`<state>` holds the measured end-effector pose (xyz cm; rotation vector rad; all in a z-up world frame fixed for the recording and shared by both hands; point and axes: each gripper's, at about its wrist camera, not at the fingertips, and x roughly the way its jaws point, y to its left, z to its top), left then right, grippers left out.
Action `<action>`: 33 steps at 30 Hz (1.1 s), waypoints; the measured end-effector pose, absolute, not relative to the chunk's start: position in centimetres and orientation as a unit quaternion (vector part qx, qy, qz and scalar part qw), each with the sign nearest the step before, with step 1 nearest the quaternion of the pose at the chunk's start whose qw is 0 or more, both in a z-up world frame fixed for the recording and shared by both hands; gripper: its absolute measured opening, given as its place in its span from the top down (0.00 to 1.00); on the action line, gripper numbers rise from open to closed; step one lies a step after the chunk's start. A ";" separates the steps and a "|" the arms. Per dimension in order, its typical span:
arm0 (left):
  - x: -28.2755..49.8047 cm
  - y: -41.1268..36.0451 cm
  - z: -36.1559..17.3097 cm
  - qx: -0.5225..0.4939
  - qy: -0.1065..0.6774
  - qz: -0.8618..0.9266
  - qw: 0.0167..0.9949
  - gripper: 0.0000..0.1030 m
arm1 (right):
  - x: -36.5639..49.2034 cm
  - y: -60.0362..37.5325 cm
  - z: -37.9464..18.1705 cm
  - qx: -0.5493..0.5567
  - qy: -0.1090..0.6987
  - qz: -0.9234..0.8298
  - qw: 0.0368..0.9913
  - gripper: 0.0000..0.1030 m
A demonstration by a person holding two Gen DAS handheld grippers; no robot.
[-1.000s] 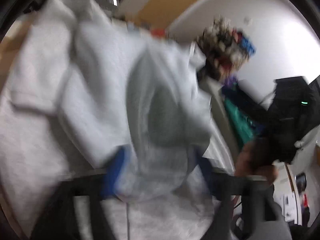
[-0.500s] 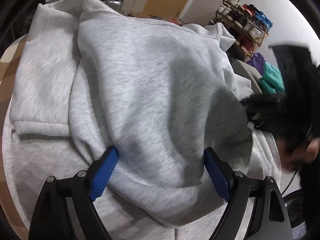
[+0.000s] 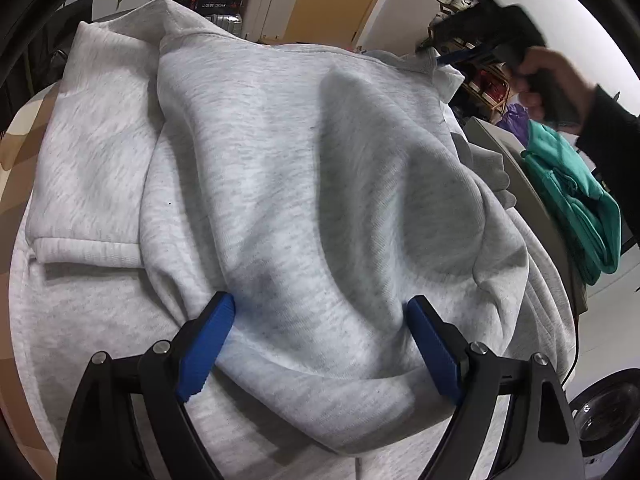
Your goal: Fold large clothes
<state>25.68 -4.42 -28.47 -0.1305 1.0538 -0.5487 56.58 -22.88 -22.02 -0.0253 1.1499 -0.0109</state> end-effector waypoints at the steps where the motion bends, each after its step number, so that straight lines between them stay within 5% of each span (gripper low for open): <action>1: 25.6 -4.3 -28.4 -0.064 0.498 -0.257 0.826 0.18 | 56.2 -22.9 -23.5 -0.007 0.559 0.025 0.829 0.95; 8: 26.7 -2.9 -28.2 -0.114 0.513 -0.259 0.811 0.18 | 47.4 -24.9 -19.8 0.056 0.440 0.136 0.886 0.95; 18: 27.6 -1.9 -27.9 -0.125 0.535 -0.258 0.795 0.18 | 45.8 -27.8 -29.9 0.164 0.536 0.110 0.820 0.93; 21: 28.1 -1.4 -27.5 -0.137 0.548 -0.260 0.783 0.18 | 45.9 -27.5 -29.5 0.153 0.554 0.101 0.812 0.87; 23: 28.4 -0.8 -27.1 -0.146 0.553 -0.263 0.777 0.18 | 45.1 -27.6 -28.2 0.128 0.562 0.096 0.812 0.66; 26: 28.8 0.5 -25.3 -0.152 0.541 -0.268 0.782 0.18 | 43.4 -28.3 -26.2 0.122 0.563 0.121 0.808 0.48; 33: 35.0 3.5 -17.0 -0.057 0.478 -0.202 0.853 0.18 | 42.2 -27.4 -19.3 0.061 0.487 0.140 0.860 0.46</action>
